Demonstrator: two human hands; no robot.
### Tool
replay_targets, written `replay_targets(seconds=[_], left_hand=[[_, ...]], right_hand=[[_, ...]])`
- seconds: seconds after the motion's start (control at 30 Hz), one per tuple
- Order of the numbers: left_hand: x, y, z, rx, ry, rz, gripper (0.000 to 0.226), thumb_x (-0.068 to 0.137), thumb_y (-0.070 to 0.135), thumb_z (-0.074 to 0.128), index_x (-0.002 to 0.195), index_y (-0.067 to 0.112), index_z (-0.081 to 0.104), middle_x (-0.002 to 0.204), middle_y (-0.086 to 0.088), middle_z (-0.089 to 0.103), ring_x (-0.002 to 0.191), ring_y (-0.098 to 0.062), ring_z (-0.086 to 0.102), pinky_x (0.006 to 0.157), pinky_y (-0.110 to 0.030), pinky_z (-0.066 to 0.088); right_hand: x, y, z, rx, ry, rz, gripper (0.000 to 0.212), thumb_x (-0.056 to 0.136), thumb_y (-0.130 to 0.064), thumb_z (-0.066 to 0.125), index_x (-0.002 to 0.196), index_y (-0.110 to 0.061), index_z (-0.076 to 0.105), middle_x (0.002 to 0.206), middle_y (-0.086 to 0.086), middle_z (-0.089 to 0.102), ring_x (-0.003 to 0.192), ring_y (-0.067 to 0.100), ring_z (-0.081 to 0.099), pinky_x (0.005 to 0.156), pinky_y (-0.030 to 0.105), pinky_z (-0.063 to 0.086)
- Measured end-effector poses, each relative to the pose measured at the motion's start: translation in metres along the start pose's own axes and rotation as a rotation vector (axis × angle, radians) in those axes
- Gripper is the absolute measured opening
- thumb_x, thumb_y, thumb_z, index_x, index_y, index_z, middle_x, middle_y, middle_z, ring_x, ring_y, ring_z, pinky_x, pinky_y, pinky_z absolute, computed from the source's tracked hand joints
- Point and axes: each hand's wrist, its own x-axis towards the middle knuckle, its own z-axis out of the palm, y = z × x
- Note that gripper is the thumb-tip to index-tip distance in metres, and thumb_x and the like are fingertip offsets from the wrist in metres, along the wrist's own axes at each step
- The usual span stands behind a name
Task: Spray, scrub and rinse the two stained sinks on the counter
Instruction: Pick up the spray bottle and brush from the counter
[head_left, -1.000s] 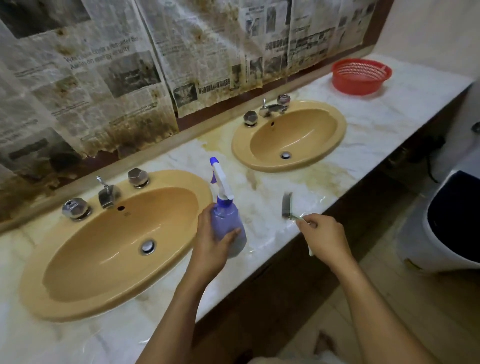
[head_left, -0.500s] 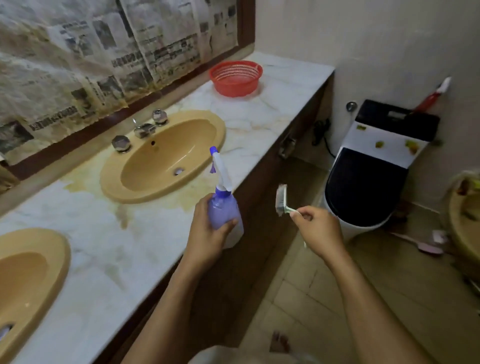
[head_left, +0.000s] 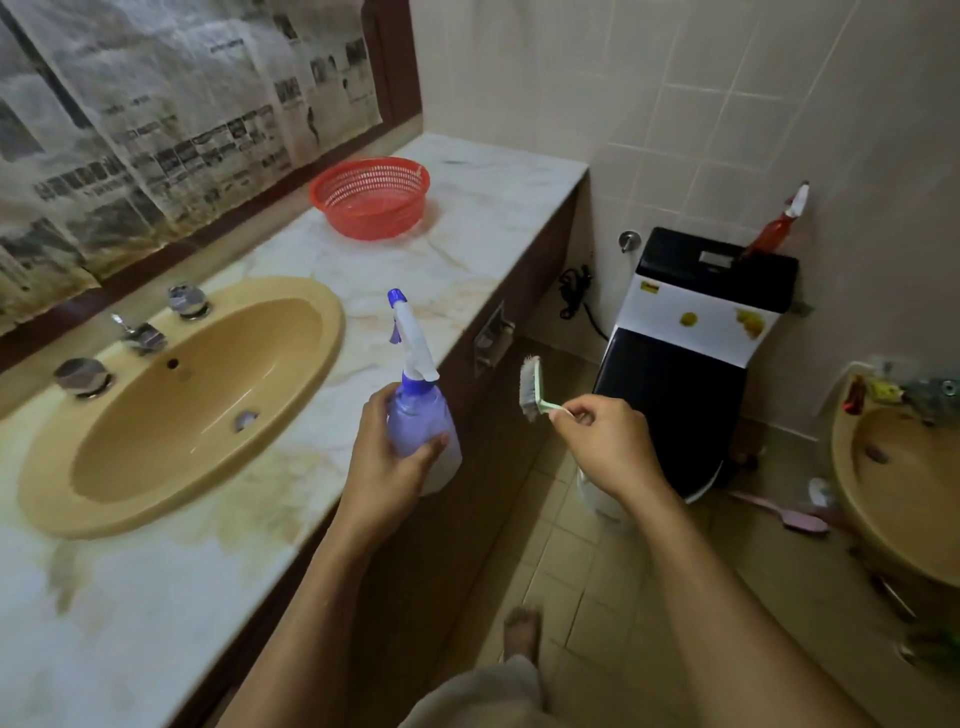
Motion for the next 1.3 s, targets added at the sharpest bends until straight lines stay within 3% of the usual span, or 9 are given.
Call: replay_targets(seconds=[0.33, 0.5, 0.73, 0.9, 1.03, 1.2, 1.3], left_hand=[[0.151, 0.028, 0.088, -0.005, -0.028, -0.013, 0.071, 0.083, 0.033, 0.08, 0.145, 0.028, 0.045, 0.139, 0.005, 0.054, 0.123, -0.014, 0.057, 0.098, -0.037, 0.056], [0.22, 0.042, 0.131, 0.016, 0.037, -0.008, 0.066, 0.083, 0.025, 0.086, 0.134, 0.041, 0.048, 0.131, 0.013, 0.054, 0.117, 0.001, 0.056, 0.098, -0.036, 0.054], [0.312, 0.06, 0.163, 0.046, 0.186, -0.063, 0.064, 0.082, 0.024, 0.086, 0.137, 0.027, 0.053, 0.132, 0.011, 0.056, 0.117, -0.011, 0.056, 0.082, -0.015, 0.045], [0.369, 0.066, 0.14, 0.007, 0.324, -0.131, 0.065, 0.08, 0.022, 0.088, 0.136, 0.029, 0.057, 0.128, 0.008, 0.067, 0.115, -0.017, 0.064, 0.095, -0.043, 0.056], [0.412, 0.073, 0.1, 0.012, 0.424, -0.137, 0.057, 0.08, 0.016, 0.087, 0.126, 0.035, 0.058, 0.118, 0.013, 0.069, 0.107, -0.009, 0.065, 0.09, -0.04, 0.057], [0.482, 0.057, 0.039, 0.014, 0.516, -0.144, 0.061, 0.078, 0.008, 0.085, 0.129, 0.031, 0.06, 0.116, 0.009, 0.07, 0.103, -0.014, 0.068, 0.089, -0.042, 0.058], [0.533, 0.042, 0.001, 0.024, 0.553, -0.149, 0.061, 0.076, 0.007, 0.086, 0.128, 0.025, 0.061, 0.118, 0.004, 0.07, 0.104, -0.017, 0.069, 0.091, -0.041, 0.058]], right_hand=[[0.156, 0.012, -0.055, -0.052, 0.057, 0.023, 0.021, 0.098, -0.034, 0.064, 0.105, -0.017, 0.074, 0.069, -0.01, 0.06, 0.066, 0.003, 0.057, 0.052, 0.012, 0.035], [0.24, 0.015, -0.08, -0.037, 0.044, -0.004, 0.018, 0.097, -0.034, 0.065, 0.103, -0.019, 0.073, 0.067, -0.011, 0.059, 0.065, 0.002, 0.056, 0.049, 0.009, 0.034], [0.372, -0.012, -0.096, -0.049, -0.09, -0.134, 0.013, 0.097, -0.036, 0.064, 0.094, -0.026, 0.071, 0.07, -0.008, 0.062, 0.067, 0.007, 0.059, 0.052, 0.019, 0.037], [0.445, -0.072, -0.079, -0.06, -0.2, -0.269, 0.021, 0.098, -0.039, 0.062, 0.09, -0.022, 0.071, 0.073, -0.003, 0.066, 0.065, 0.009, 0.062, 0.059, 0.025, 0.047], [0.494, -0.124, -0.041, -0.045, -0.265, -0.347, 0.027, 0.097, -0.042, 0.062, 0.101, -0.018, 0.074, 0.085, -0.006, 0.064, 0.076, 0.018, 0.065, 0.073, 0.033, 0.055], [0.548, -0.187, 0.016, -0.055, -0.278, -0.396, 0.026, 0.092, -0.034, 0.06, 0.088, -0.013, 0.073, 0.077, 0.003, 0.069, 0.063, 0.027, 0.067, 0.068, 0.043, 0.06], [0.582, -0.228, 0.056, -0.124, -0.298, -0.414, 0.025, 0.091, -0.035, 0.06, 0.084, -0.013, 0.071, 0.072, 0.004, 0.068, 0.06, 0.027, 0.068, 0.065, 0.043, 0.061]])
